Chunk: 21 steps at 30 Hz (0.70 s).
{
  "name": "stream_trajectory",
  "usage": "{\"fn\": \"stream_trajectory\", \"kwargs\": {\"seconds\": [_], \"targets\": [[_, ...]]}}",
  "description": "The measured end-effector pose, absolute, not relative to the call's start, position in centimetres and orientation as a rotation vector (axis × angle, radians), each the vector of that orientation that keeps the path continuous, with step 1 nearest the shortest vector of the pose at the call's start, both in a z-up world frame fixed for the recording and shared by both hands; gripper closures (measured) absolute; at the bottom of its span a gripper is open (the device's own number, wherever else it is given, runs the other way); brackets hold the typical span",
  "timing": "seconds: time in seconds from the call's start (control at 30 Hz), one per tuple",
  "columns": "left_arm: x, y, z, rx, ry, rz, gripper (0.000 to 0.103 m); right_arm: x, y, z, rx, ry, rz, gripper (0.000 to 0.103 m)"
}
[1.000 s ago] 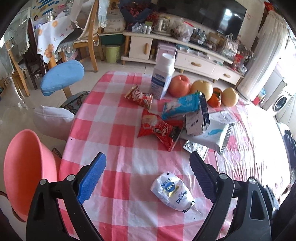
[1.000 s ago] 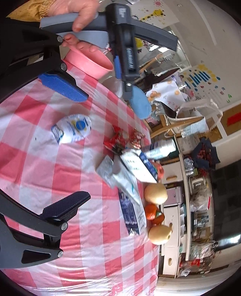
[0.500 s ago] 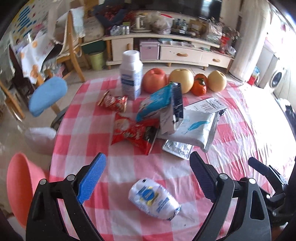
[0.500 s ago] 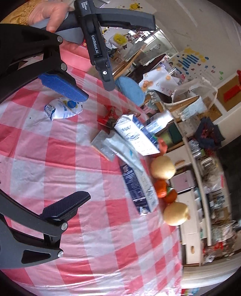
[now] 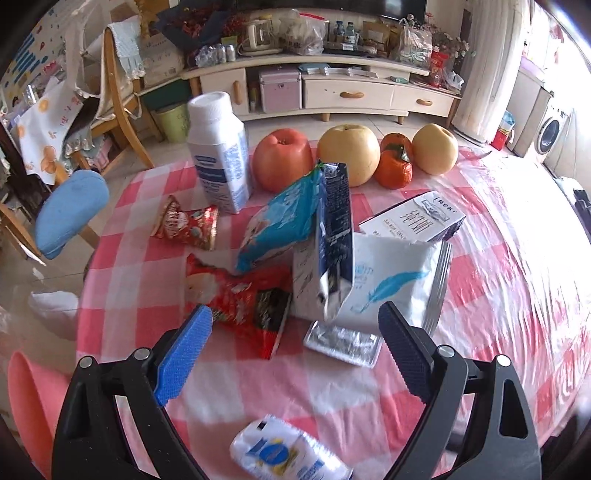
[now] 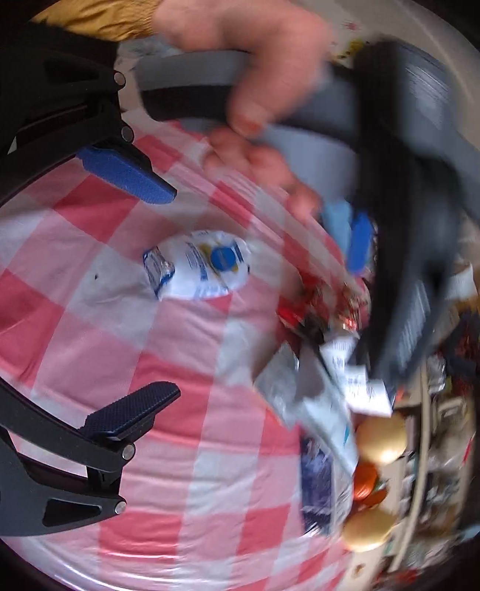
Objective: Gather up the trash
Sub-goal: 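Grasp the blue milk carton with the left tool while the right tool reaches the white Magicday bottle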
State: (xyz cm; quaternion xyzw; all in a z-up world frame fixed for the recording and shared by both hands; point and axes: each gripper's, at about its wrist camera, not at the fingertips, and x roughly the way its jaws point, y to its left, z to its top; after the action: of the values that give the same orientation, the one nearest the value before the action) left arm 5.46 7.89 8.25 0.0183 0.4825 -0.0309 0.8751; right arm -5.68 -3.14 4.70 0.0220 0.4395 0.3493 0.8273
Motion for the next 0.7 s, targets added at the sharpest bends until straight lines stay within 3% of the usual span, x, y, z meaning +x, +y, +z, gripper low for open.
{"fn": "stream_trajectory", "kwargs": {"seconds": [0.23, 0.63, 0.7], "targets": [[8.0, 6.7, 7.5, 0.056, 1.023, -0.103, 0.013, -6.2, -0.8, 4.2, -0.041, 0.92, 0.758, 0.006], [10.9, 7.1, 5.6, -0.035, 1.06, -0.11, 0.048, -7.6, 3.4, 3.4, -0.146, 0.884, 0.757, 0.007], [11.0, 7.2, 5.6, -0.045, 1.057, -0.105, 0.053, -7.9, 4.1, 3.1, -0.164, 0.885, 0.757, 0.012]]}}
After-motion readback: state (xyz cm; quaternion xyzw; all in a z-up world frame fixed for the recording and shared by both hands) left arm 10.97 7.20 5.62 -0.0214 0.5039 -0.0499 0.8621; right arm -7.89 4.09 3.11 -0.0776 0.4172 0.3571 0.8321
